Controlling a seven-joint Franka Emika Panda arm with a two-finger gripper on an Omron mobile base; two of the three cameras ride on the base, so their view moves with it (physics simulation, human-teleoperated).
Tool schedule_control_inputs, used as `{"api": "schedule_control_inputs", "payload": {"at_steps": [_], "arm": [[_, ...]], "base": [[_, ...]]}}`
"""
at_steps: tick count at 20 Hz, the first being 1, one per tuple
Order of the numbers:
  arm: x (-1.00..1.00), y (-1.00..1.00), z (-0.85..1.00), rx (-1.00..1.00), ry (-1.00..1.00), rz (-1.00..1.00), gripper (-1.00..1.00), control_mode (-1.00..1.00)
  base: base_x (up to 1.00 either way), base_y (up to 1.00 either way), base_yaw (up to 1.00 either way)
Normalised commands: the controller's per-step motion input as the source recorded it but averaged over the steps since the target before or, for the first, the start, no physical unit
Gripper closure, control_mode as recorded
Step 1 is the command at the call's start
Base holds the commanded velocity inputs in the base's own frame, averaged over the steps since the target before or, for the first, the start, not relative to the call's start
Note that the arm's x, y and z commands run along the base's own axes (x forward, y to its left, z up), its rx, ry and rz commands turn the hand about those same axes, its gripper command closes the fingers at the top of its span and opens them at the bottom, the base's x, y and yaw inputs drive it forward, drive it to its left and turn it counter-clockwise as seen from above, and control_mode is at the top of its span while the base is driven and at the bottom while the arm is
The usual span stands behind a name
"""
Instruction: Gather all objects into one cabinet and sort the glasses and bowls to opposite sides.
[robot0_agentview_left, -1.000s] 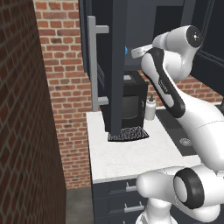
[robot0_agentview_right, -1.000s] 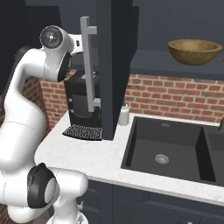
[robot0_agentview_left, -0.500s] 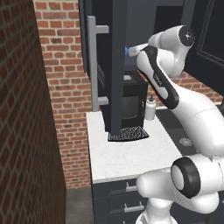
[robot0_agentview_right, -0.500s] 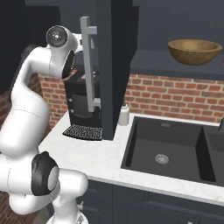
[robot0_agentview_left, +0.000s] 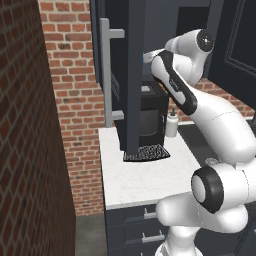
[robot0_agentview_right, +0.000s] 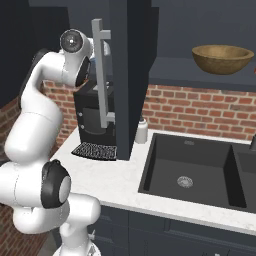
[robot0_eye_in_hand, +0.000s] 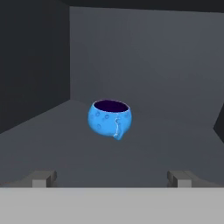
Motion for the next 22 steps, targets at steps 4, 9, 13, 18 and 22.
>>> {"api": "schedule_control_inputs", "payload": {"at_steps": [4,9,13,18,22], "arm": [[0.37,0.0,-0.18,0.0,0.0,0.02,-1.0,-1.0],[0.39,0.0,-0.13,0.0,0.0,0.02,-1.0,-1.0],[0.28,0.0,-0.01,0.0,0.0,0.02,-1.0,-1.0],[0.18,0.0,0.0,0.0,0.0,0.0,-1.0,-1.0],[0.21,0.0,-0.07,0.0,0.0,0.0,-1.0,-1.0]], "base": [[0.0,0.0,0.0],[0.0,0.0,0.0],[0.0,0.0,0.0],[0.0,0.0,0.0],[0.0,0.0,0.0]]}}
